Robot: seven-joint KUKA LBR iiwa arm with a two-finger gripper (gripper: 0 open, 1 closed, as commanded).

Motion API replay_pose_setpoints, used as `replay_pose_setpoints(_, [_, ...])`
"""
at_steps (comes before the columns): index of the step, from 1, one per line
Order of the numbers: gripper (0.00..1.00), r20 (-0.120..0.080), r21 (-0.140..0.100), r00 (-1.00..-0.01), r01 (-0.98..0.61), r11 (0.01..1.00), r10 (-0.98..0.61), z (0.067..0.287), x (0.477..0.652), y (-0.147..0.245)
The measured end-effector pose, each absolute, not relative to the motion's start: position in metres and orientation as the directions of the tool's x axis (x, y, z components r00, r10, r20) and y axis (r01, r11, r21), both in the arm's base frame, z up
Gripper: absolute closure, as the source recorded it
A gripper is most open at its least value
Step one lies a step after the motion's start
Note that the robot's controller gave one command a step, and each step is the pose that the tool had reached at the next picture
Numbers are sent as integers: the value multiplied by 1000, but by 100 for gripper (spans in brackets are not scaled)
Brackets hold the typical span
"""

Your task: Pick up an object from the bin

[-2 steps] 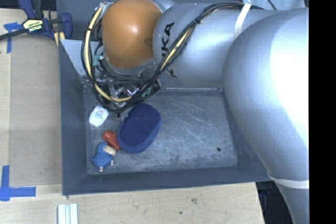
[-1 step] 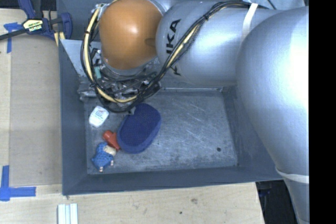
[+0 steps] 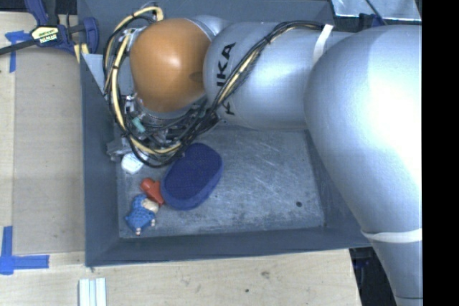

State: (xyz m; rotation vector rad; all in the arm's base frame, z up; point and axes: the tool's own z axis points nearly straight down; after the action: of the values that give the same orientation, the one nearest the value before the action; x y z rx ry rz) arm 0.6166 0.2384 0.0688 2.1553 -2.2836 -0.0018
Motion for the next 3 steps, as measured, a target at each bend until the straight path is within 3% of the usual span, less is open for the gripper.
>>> replay_pose_setpoints(1, [0, -1, 3, -63, -998, 63, -998, 69, 617, 238])
replay_pose_setpoints(2, [100, -3, 3, -63, -998, 63, -998, 71, 617, 239])
replay_pose_setpoints(3, [100, -5, -3, -65, -998, 65, -998, 94, 618, 240])
